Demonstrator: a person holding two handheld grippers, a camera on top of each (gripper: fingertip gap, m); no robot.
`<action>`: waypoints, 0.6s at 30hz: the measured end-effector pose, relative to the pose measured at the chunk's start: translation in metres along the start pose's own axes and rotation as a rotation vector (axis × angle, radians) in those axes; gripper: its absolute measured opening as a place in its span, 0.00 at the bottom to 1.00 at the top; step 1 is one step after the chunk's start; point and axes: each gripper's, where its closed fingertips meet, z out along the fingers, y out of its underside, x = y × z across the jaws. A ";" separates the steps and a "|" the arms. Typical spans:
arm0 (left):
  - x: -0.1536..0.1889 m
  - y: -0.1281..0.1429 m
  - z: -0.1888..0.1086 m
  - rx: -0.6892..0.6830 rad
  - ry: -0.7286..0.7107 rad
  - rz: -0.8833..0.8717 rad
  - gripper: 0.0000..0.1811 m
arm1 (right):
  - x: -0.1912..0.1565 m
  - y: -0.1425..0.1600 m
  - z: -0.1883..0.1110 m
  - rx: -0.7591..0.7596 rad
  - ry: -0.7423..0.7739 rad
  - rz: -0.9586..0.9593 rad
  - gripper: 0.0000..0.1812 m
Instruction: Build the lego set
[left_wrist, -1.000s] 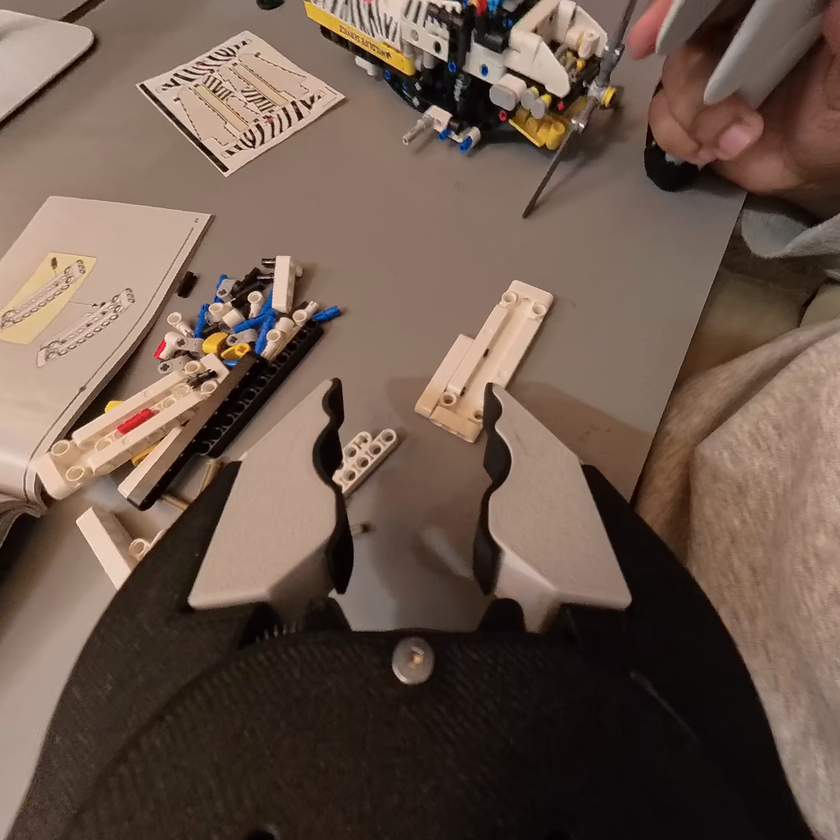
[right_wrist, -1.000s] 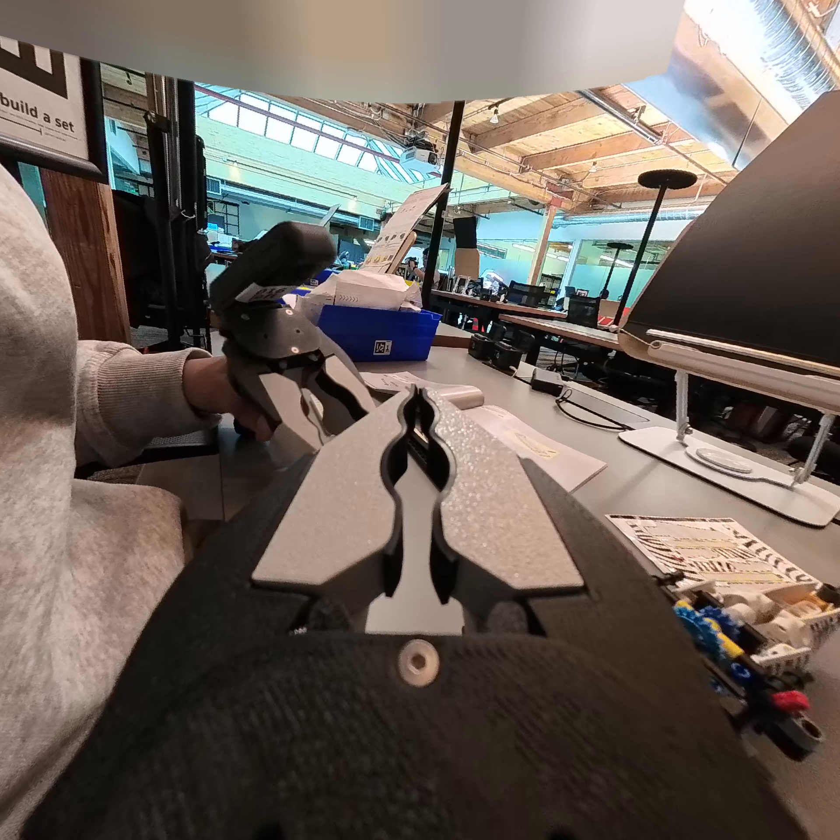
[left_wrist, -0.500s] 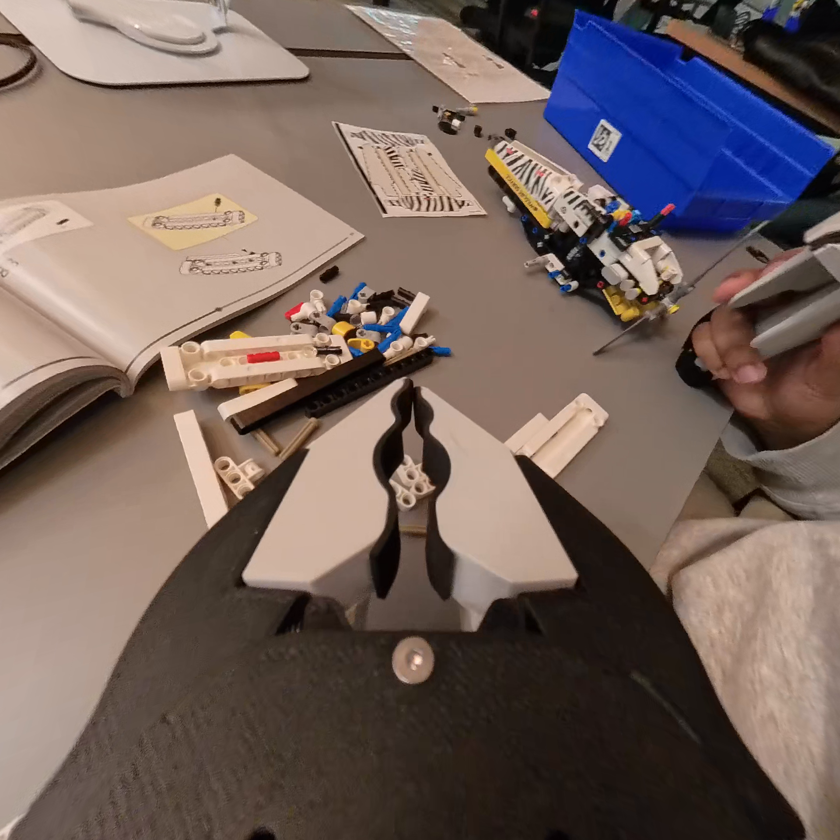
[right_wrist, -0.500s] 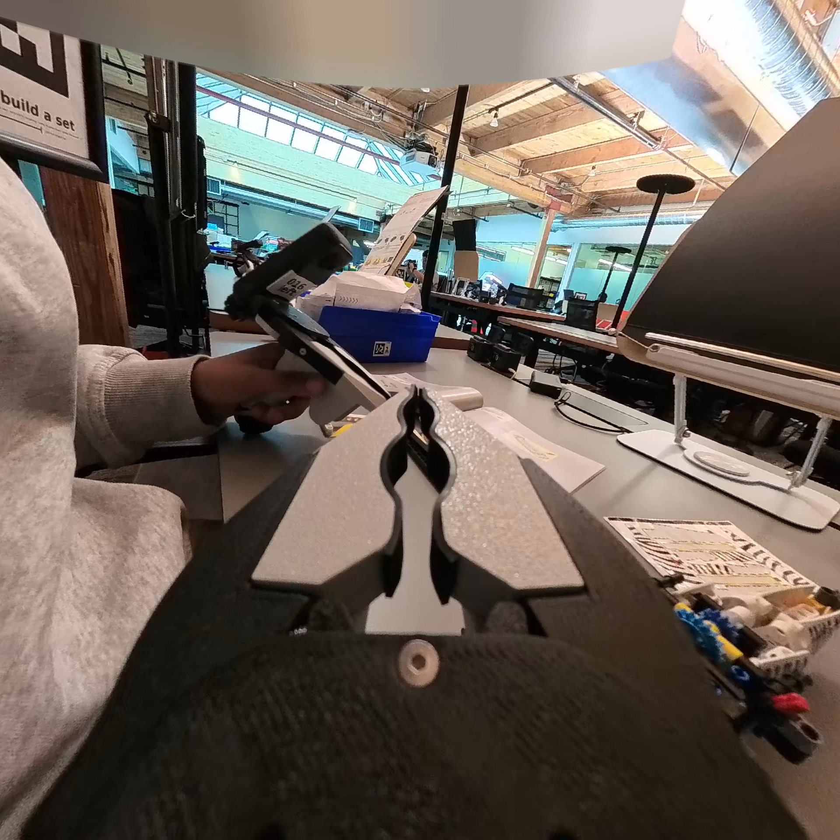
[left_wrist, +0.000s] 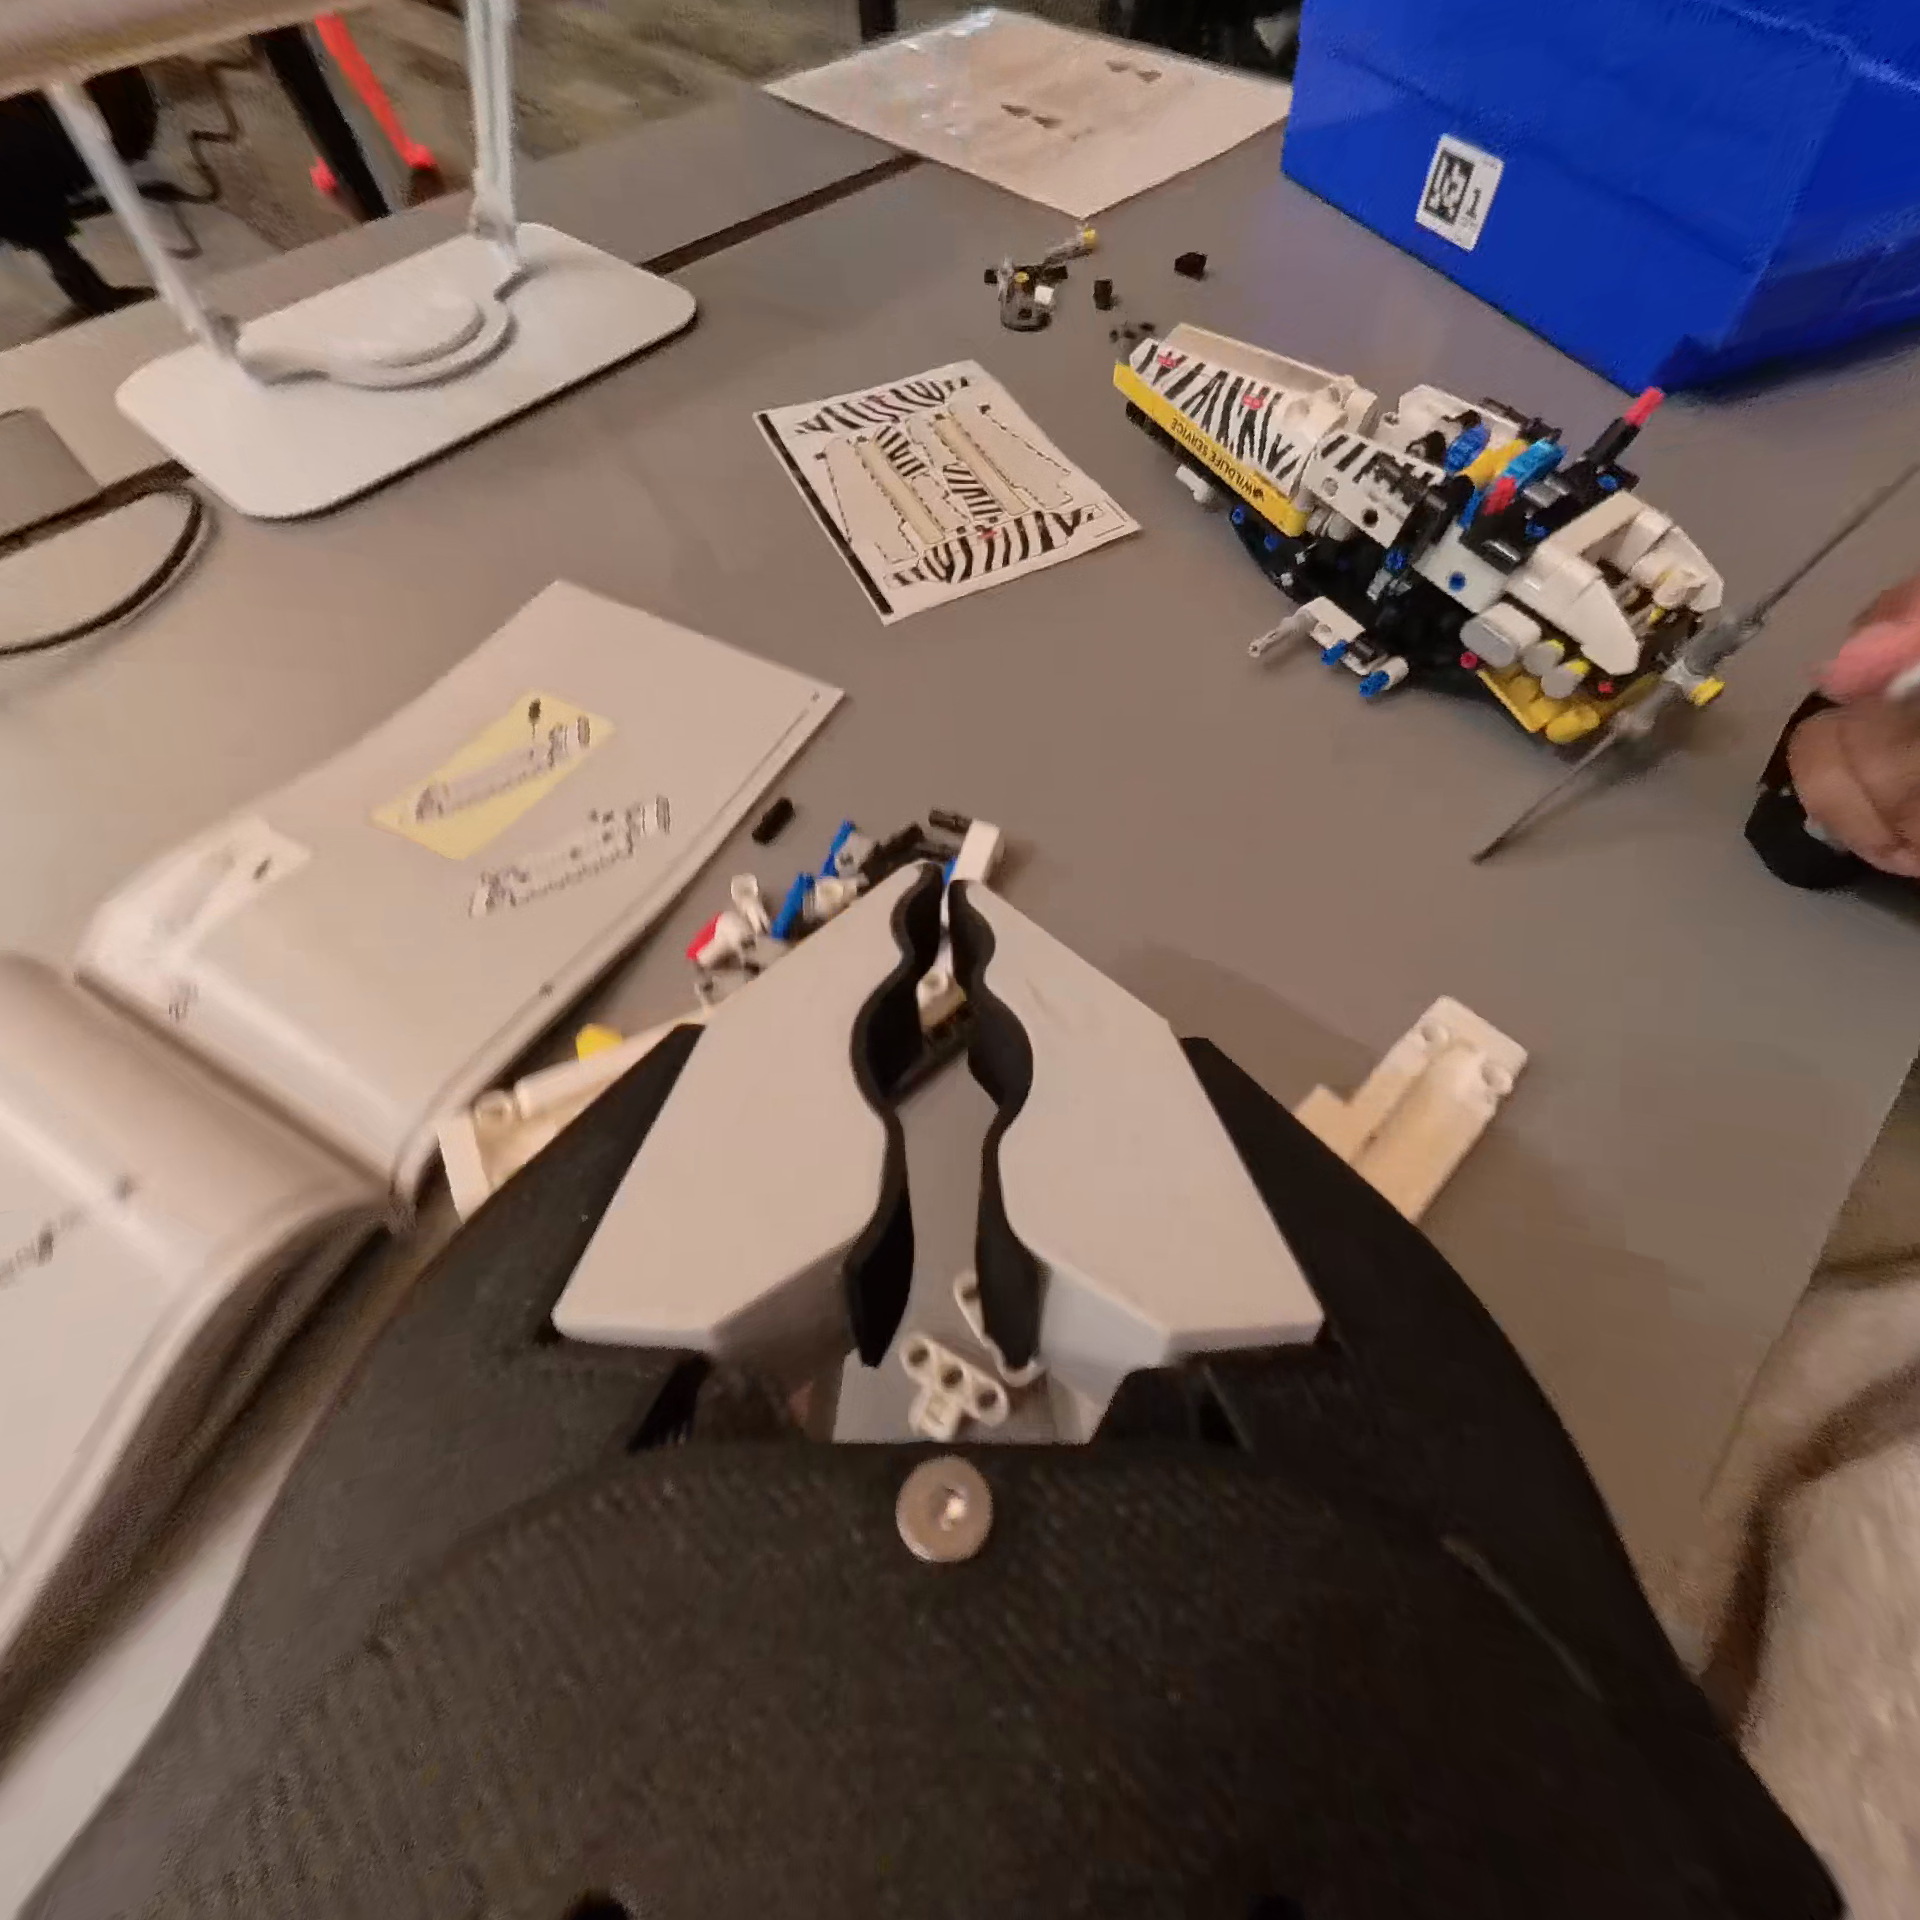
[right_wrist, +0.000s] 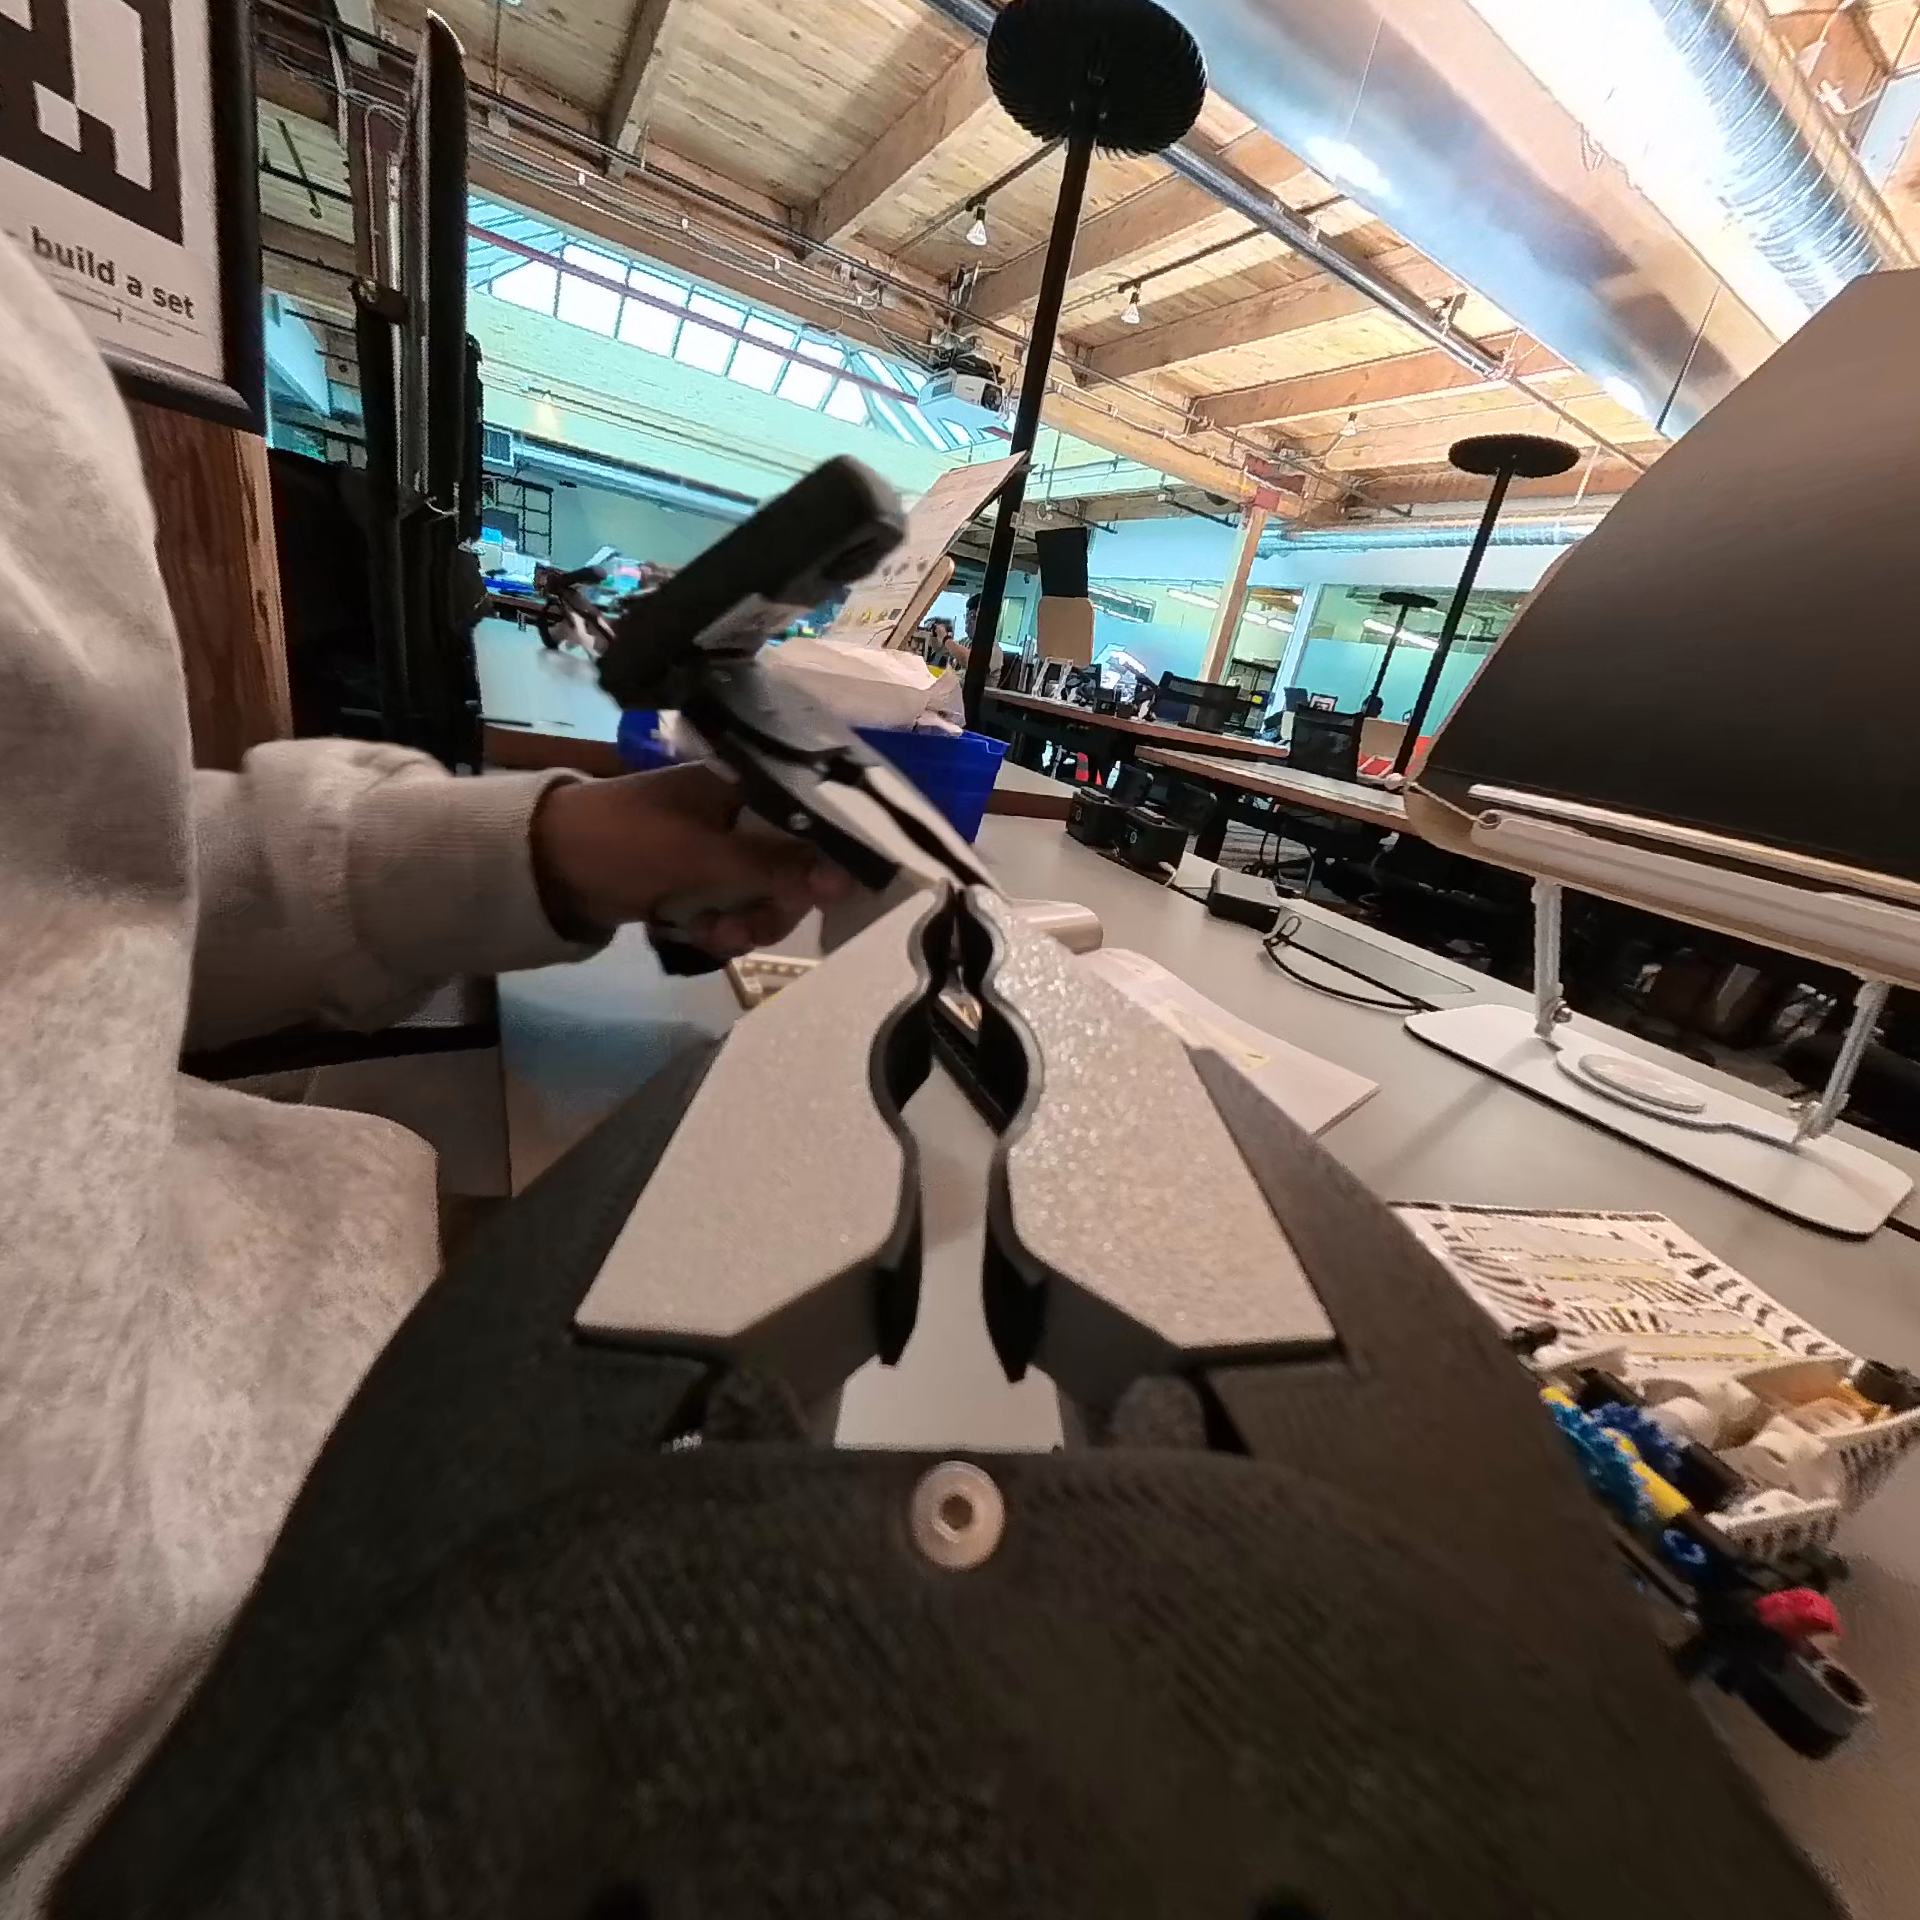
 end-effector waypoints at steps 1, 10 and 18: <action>-0.003 -0.005 0.009 -0.029 0.016 0.022 0.00 | 0.000 -0.001 -0.001 0.011 0.004 -0.008 0.00; 0.000 0.000 0.077 -0.280 0.213 -0.044 0.12 | 0.013 -0.017 -0.018 0.137 0.090 0.034 0.00; 0.002 0.027 0.079 -0.396 0.120 0.009 0.14 | 0.012 -0.025 -0.029 0.183 0.133 0.003 0.01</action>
